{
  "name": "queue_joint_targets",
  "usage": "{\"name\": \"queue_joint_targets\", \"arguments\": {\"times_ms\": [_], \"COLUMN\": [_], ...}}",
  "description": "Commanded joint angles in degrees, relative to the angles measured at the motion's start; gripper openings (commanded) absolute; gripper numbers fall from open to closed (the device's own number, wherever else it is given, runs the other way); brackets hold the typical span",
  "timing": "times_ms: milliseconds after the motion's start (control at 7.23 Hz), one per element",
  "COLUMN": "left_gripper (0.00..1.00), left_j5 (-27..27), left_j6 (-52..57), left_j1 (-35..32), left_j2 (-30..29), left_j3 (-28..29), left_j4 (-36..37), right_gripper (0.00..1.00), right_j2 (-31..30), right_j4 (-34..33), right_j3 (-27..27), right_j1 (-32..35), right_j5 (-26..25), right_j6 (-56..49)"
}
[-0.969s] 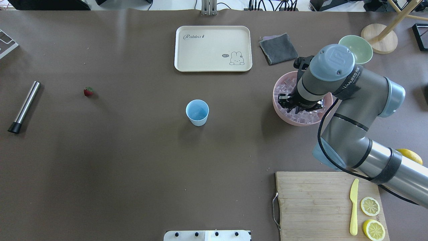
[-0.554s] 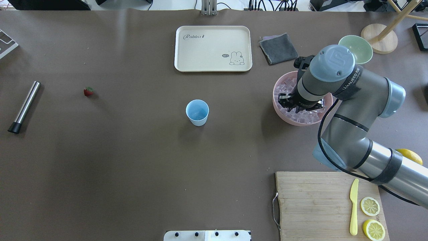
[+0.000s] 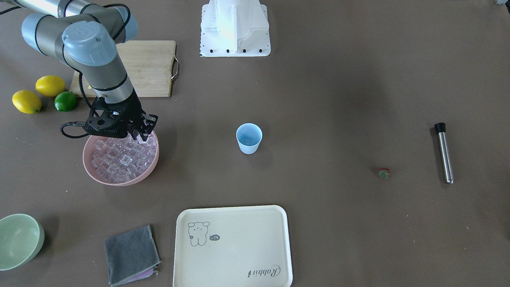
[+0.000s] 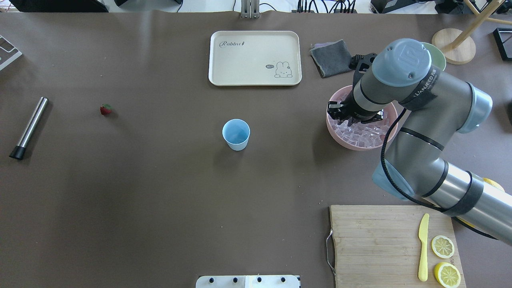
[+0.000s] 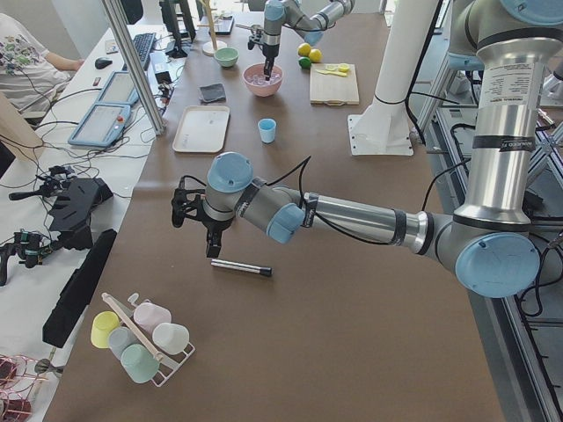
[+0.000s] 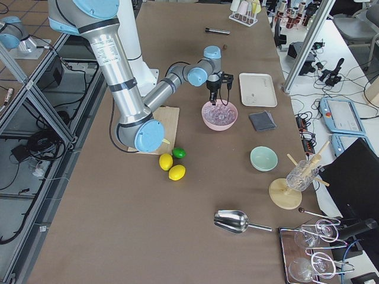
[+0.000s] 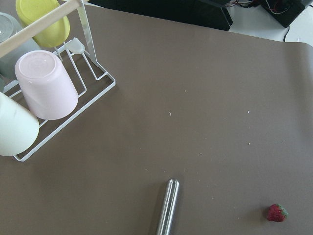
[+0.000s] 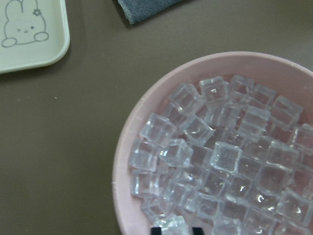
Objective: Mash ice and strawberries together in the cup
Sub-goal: 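Carry the ice cube over the light-blue cup and release it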
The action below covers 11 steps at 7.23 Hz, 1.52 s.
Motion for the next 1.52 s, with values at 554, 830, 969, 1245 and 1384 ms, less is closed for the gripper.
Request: {"name": "queue_joint_targets", "arguments": {"times_ms": [554,830,969,1245,1384], "left_gripper": [0.97,0.97,0.97,0.97,0.97], "left_j5": [-0.1,-0.1,-0.1,-0.2,-0.2], "left_j6": [0.0,0.0,0.0,-0.2,-0.2], "left_j1": [0.0,0.5,0.5,0.6,0.6], "left_j2": [-0.1,-0.1,-0.3,-0.7,-0.8], "left_j3": [0.3,0.6,0.9,0.7,0.8], "left_j4": [0.0,0.0,0.0,0.0,0.0], "right_gripper": [0.00,0.00,0.00,0.00,0.00], "right_j2": [31.4,32.3,32.4,31.9,31.9], "right_j4": [-8.7,-6.5,-3.5,1.1,0.7], "right_j3": [-18.3,-21.5,-24.3,-28.6,-28.1], "right_j1": [-6.2,-8.9,-9.5,-10.7,-10.9], "right_j5": [-3.5,-7.0,-7.7,-9.9,-10.0], "right_j6": [12.4,13.0,13.0,13.0,13.1]}}
